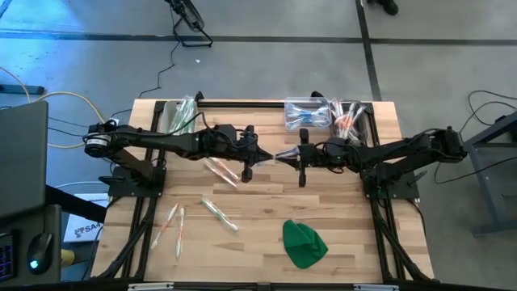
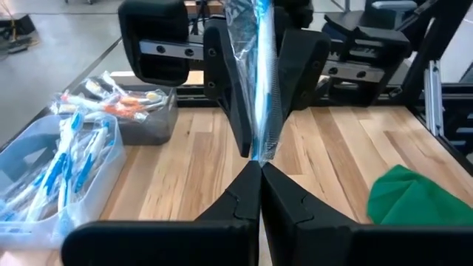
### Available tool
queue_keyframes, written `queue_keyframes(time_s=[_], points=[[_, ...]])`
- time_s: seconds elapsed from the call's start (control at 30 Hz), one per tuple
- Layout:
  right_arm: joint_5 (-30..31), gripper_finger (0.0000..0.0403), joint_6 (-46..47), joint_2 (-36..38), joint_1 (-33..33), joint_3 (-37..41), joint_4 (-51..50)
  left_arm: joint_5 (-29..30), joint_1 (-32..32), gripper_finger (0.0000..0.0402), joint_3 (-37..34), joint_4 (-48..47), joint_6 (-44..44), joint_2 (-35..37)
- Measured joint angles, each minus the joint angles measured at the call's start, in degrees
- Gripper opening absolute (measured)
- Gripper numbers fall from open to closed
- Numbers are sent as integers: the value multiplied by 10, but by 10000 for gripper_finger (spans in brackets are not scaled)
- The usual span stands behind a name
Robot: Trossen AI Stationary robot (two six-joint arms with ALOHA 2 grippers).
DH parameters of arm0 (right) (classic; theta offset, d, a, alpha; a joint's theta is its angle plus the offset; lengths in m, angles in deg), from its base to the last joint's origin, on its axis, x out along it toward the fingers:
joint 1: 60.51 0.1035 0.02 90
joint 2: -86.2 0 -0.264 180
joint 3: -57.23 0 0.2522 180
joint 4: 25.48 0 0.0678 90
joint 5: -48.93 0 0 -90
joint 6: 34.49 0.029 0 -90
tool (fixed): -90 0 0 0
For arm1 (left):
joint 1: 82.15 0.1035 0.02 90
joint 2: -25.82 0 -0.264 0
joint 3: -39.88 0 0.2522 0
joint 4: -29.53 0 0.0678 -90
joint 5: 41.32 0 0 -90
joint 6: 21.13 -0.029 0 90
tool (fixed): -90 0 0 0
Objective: Pick & Place Toothbrushes
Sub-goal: Put the blue toothbrush into the transparent bin
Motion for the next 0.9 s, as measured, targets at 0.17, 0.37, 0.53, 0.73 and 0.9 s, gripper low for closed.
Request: queue_keyframes(time_s=[0.17, 0.37, 0.53, 0.73, 0.9], points=[[2, 17, 1, 0, 0, 0, -7, 4, 0, 27, 0, -1, 4, 0], [3, 17, 11, 0, 0, 0, -17, 21, 0, 91, 0, 2, 3, 0], [14, 17, 16, 0, 0, 0, -23, 31, 0, 112, 0, 21, -18, 0], [77, 17, 16, 11, 0, 1, -71, 103, 1, 98, -1, -13, -38, 16], [99, 17, 14, 42, 0, 0, -104, 145, 1, 77, -1, -54, -37, 31]])
